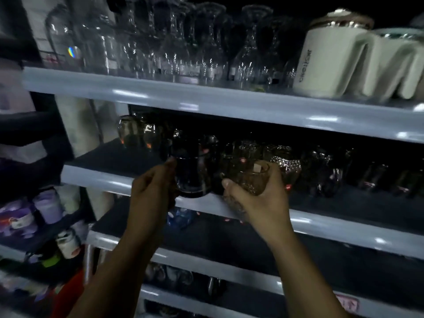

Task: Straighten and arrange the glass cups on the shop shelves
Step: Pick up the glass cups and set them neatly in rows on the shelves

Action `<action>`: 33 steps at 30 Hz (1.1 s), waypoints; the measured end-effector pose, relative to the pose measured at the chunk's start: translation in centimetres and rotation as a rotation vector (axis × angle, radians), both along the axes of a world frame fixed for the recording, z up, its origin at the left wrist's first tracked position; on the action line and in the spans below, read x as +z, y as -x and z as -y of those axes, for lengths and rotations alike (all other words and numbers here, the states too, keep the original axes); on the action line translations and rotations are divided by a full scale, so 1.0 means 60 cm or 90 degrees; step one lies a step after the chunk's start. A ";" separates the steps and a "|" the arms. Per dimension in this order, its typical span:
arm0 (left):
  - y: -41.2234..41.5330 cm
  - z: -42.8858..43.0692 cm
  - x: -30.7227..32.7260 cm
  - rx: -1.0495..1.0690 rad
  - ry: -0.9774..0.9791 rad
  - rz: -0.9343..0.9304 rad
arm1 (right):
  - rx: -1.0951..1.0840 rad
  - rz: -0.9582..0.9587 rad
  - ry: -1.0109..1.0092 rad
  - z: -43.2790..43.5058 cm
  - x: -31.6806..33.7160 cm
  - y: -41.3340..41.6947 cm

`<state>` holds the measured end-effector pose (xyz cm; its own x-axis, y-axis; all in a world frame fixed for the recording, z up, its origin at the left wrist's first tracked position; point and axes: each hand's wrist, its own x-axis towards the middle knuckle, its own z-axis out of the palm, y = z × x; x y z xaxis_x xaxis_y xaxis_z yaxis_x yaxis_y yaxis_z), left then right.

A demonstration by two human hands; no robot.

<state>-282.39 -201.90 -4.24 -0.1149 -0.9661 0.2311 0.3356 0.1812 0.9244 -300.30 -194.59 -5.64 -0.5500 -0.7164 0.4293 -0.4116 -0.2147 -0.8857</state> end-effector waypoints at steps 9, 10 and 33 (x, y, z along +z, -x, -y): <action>-0.032 0.042 -0.007 -0.149 0.025 -0.020 | -0.264 -0.213 -0.086 0.023 -0.003 -0.030; -0.032 0.044 -0.007 -0.152 0.017 -0.018 | -0.276 -0.205 -0.083 0.027 -0.001 -0.030; -0.027 0.082 -0.009 -0.269 -0.062 -0.026 | -0.095 -0.327 -0.255 0.062 0.084 0.033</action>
